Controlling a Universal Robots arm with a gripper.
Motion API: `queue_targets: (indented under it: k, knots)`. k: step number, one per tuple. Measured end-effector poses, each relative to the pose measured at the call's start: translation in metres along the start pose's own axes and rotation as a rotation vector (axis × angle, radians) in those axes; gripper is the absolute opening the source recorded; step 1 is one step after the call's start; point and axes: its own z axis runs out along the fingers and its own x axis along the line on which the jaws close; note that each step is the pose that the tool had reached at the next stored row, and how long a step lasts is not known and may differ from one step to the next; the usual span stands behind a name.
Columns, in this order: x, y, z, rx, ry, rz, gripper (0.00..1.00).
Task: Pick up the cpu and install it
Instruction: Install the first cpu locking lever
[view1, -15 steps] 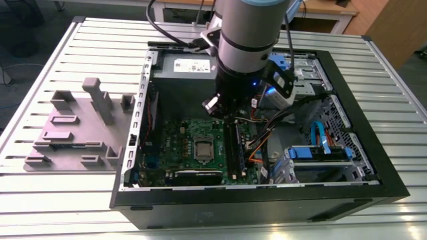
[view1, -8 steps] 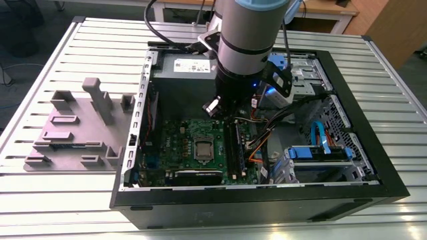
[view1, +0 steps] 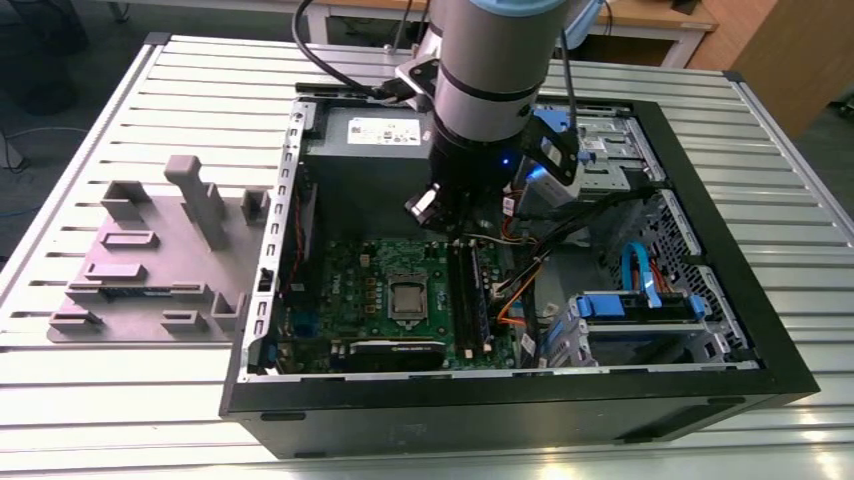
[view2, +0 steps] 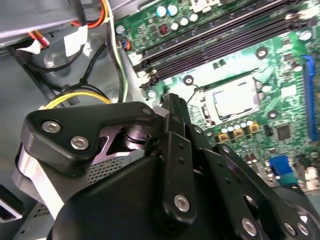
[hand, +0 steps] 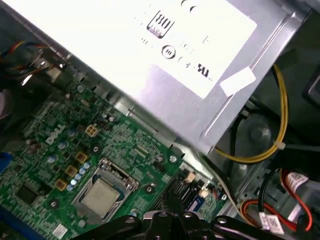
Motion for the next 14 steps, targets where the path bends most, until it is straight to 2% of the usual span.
queue_targets:
  k: [3,14]
  knots:
    - [-0.0008,0.0027,0.0019,-0.0001,-0.0002,0.000,0.11]
    - [0.0046,0.0130,0.0102,0.0024,-0.0034,0.000,0.11]
